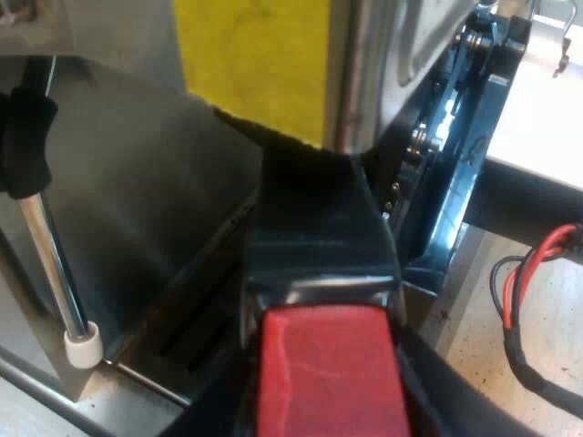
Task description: Put the handle in the coffee machine
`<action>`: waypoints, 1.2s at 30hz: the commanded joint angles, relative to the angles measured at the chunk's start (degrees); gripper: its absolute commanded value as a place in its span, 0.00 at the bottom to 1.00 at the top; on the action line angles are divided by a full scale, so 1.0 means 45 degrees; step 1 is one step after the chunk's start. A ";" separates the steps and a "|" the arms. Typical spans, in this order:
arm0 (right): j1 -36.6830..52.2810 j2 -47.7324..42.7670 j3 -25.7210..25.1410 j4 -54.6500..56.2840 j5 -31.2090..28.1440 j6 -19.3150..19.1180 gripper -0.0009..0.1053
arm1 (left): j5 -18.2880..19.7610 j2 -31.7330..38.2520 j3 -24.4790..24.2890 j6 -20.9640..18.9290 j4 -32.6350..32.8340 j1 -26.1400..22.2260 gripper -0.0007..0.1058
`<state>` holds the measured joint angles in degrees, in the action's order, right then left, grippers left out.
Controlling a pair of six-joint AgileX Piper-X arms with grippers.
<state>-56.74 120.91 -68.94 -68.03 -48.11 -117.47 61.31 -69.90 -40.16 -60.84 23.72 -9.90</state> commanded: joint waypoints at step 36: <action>0.0034 -0.1277 -0.0211 -0.1401 0.0082 -0.0288 0.35 | 0.4342 0.1009 -0.0374 -0.0034 -0.1050 -0.0921 0.63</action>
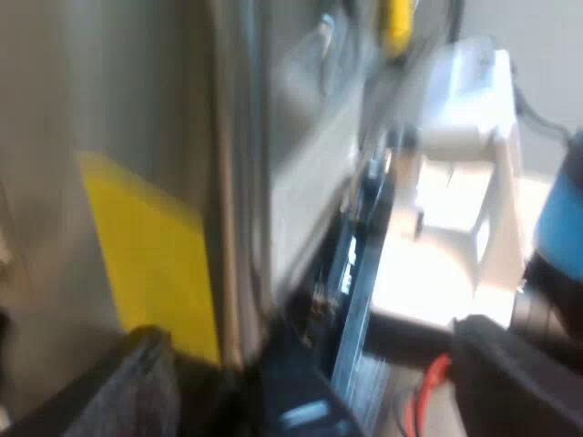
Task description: Put the handle in the coffee machine
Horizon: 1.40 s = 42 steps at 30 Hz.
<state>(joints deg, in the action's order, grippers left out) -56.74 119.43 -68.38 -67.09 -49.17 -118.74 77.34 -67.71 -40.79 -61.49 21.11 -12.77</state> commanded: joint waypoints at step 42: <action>0.0034 -0.0949 -0.0336 -0.1610 0.0318 -0.0006 0.35 | -1.0734 0.1532 -0.1925 0.1153 0.6794 0.2091 0.01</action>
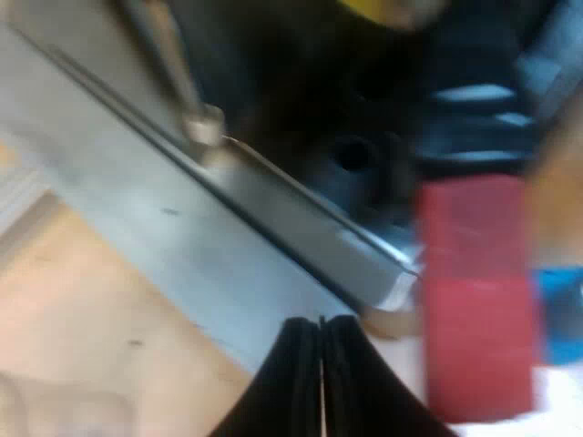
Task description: Put the handle in the coffee machine
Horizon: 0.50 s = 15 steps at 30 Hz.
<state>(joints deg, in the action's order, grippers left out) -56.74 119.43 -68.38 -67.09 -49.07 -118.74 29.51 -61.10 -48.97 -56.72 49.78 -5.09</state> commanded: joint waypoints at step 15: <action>0.0034 -0.0949 -0.0336 -0.1610 0.0295 -0.0032 0.35 | 0.0053 0.0064 -0.0108 0.0043 0.1747 0.3150 0.01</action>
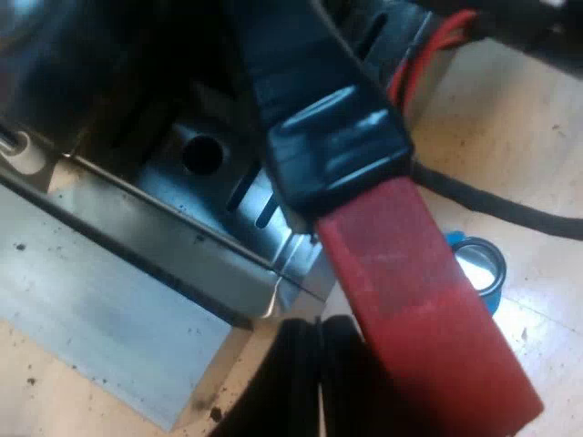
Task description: Put the handle in the coffee machine
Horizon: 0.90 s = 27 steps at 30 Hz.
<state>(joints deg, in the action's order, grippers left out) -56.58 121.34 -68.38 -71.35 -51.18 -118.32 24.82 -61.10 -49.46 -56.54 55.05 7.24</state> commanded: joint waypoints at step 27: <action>-0.0055 -0.3154 -0.0153 0.4660 0.1052 0.1205 0.35 | 0.3950 0.0064 -0.0035 -0.1874 0.0402 0.2155 0.01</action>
<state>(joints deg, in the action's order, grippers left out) -56.77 118.44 -68.70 -53.04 -49.00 -112.75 33.84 -61.25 -49.23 -63.53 56.98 15.10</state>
